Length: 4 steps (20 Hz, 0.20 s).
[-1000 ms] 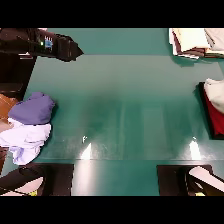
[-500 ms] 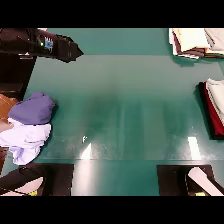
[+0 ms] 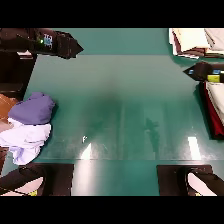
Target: Fold the shirts.
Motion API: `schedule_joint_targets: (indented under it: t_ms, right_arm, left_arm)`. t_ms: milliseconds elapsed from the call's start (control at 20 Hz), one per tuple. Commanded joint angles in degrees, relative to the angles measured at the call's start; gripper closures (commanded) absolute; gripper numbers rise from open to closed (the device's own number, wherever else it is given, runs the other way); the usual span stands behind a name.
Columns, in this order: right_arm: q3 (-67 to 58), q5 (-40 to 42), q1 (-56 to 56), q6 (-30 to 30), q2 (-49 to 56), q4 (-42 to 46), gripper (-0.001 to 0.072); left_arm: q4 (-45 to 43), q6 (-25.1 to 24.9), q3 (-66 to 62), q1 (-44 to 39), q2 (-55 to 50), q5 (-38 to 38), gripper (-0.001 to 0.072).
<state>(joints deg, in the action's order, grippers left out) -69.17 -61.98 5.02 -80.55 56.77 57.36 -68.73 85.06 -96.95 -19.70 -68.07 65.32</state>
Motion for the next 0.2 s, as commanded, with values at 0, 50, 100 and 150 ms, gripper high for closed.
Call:
schedule_joint_targets:
  t_ms: [0,50,100,150]
  right_arm:
    - [0.0,1.8,6.0,1.6,0.0,-0.2,0.0694]
    - [0.0,1.7,5.9,1.6,0.0,-0.2,0.0694]
    - [0.0,1.3,5.9,1.6,0.0,-0.2,0.0694]
    - [0.0,0.9,5.9,1.6,0.0,-0.2,0.0694]
  left_arm:
    - [0.0,0.0,0.0,0.0,0.0,-0.3,0.0682]
    - [0.0,0.0,0.0,0.0,0.0,-0.3,0.0682]
    - [0.0,0.0,0.0,0.0,0.0,-0.3,0.0682]
    - [0.0,0.0,0.0,0.0,0.0,-0.3,0.0682]
